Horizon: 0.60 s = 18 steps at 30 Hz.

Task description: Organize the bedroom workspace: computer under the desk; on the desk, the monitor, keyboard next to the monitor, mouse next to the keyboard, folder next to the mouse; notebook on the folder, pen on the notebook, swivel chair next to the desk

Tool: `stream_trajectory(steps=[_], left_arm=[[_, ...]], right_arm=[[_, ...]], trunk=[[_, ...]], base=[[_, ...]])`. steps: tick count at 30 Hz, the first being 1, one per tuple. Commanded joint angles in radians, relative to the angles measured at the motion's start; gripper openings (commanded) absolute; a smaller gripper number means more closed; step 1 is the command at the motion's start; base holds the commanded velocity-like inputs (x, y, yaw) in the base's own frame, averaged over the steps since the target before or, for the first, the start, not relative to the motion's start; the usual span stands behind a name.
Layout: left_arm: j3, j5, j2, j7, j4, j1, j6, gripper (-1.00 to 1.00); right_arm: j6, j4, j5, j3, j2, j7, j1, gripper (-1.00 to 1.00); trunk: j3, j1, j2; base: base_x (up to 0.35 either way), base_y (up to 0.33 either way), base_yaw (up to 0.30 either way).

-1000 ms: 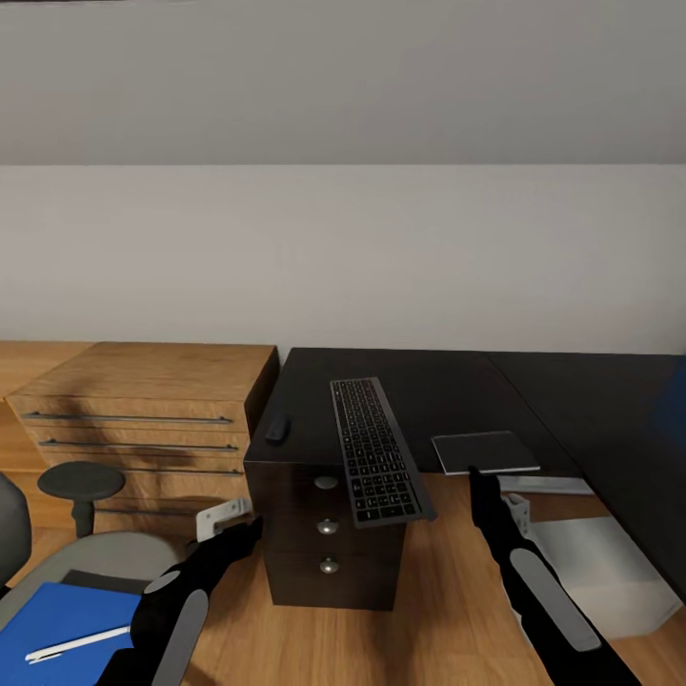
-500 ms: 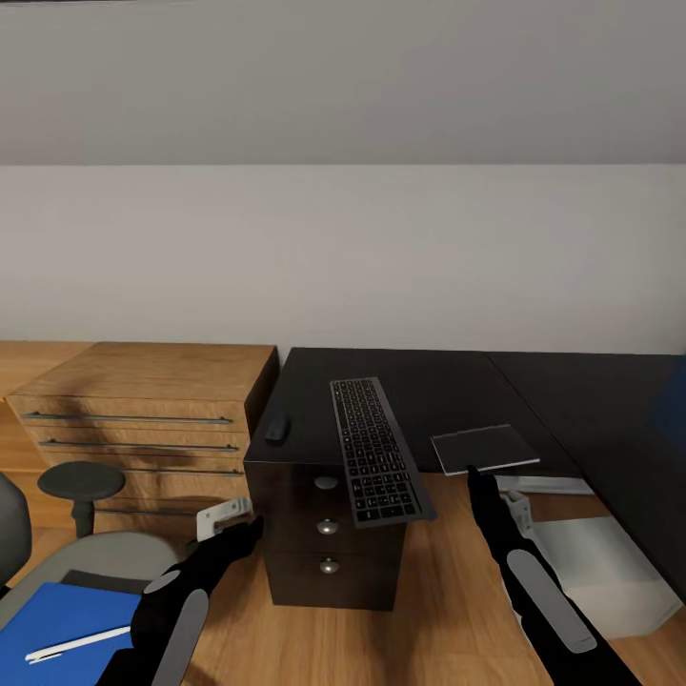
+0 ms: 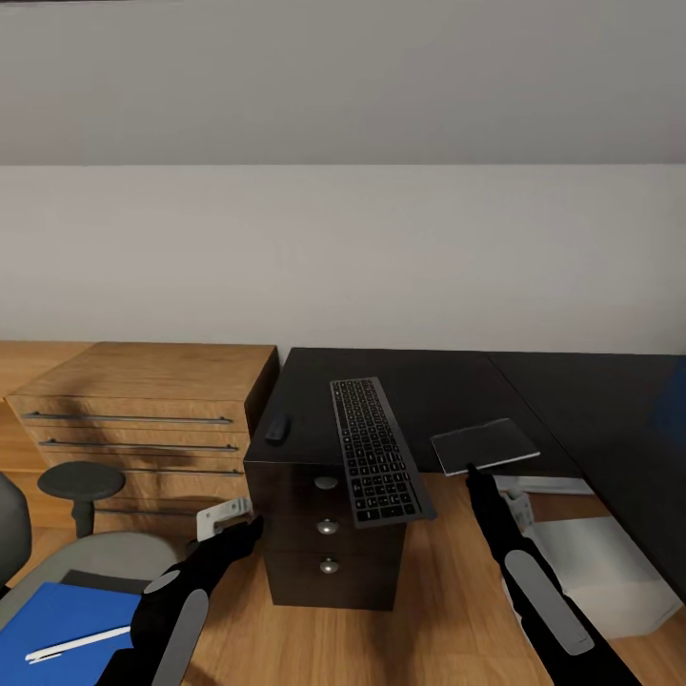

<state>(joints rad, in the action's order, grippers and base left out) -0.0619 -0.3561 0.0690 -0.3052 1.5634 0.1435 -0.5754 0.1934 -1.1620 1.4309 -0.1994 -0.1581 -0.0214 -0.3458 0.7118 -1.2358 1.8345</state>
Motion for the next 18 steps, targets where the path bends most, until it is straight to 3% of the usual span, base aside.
stream_trajectory(steps=[1, 10, 11, 18], left_arm=[[-0.001, -0.011, 0.0, -0.009, 0.001, 0.001, -0.003, 1.0], [-0.001, -0.011, 0.0, -0.009, 0.001, 0.001, -0.003, 1.0], [-0.002, -0.011, 0.0, -0.009, 0.001, 0.001, -0.003, 1.0], [-0.002, -0.011, 0.0, -0.009, 0.001, 0.001, -0.003, 1.0]], right_arm=[[0.009, 0.005, 0.015, -0.006, -0.001, -0.006, 0.0, -1.0], [0.009, 0.006, -0.045, -0.005, -0.001, -0.006, 0.0, -1.0], [0.009, 0.027, 0.244, -0.005, -0.001, -0.006, 0.0, -1.0], [0.009, 0.027, 0.244, -0.005, -0.001, -0.006, -0.001, -1.0]], trunk=[[0.001, 0.0, 0.0], [0.001, 0.0, 0.0], [0.001, 0.0, 0.0], [0.001, 0.0, 0.0]], base=[[0.0, 0.0, 0.0], [0.0, 0.0, 0.0], [0.0, 0.0, 0.0], [0.0, 0.0, 0.0]])
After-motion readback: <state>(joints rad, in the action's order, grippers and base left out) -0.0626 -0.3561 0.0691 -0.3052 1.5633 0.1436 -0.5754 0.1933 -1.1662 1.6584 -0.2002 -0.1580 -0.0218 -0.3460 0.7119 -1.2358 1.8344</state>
